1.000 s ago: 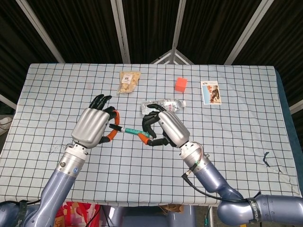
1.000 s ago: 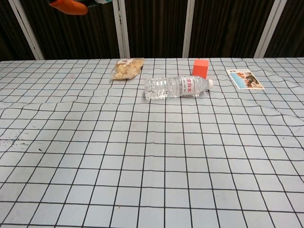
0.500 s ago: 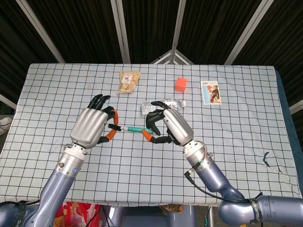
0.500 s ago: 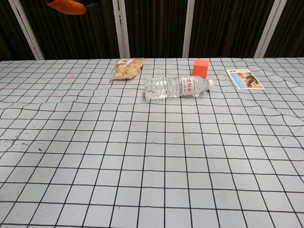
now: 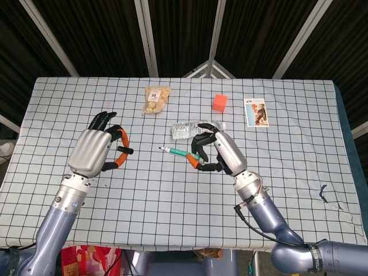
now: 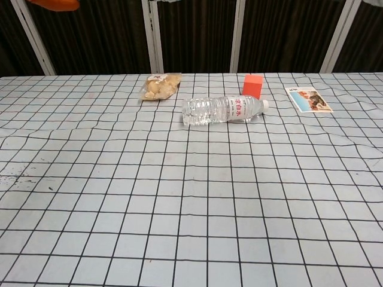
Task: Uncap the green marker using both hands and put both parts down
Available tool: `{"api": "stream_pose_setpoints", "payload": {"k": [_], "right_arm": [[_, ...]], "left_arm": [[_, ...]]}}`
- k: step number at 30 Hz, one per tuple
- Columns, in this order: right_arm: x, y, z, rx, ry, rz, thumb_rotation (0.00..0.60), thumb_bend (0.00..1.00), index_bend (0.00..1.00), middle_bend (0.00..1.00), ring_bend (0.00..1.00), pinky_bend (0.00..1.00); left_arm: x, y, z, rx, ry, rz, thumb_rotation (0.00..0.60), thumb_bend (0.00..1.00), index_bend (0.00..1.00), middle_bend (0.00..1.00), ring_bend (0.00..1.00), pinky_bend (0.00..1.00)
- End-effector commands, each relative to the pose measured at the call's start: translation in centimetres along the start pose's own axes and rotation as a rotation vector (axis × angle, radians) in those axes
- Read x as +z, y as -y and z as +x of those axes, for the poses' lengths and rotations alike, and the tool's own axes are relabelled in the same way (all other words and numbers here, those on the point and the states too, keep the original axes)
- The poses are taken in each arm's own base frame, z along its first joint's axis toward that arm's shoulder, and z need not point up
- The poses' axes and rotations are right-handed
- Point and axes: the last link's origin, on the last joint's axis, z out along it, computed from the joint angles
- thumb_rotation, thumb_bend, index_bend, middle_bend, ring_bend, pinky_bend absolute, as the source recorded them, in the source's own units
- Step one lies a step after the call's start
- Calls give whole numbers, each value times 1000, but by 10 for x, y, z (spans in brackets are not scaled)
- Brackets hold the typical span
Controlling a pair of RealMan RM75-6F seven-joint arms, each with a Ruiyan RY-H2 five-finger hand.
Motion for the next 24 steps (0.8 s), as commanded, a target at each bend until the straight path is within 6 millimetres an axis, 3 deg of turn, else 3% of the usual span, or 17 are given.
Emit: {"api": "stream_pose_setpoints", "payload": {"k": [1, 13, 24], "right_arm": [[-5, -9, 3, 11, -9, -15, 600, 835, 908, 764, 526, 149], [-28, -41, -5, 27, 1, -50, 600, 834, 907, 764, 525, 149], [-49, -83, -29, 79, -30, -80, 600, 837, 908, 764, 526, 149]], "left_arm": [[-3, 11, -2, 7, -9, 10, 600, 480, 591, 413, 100, 76], [-15, 53, -35, 44, 54, 57, 600, 480, 591, 413, 100, 76], [-12, 75, -84, 54, 143, 71, 600, 480, 591, 413, 100, 76]]}}
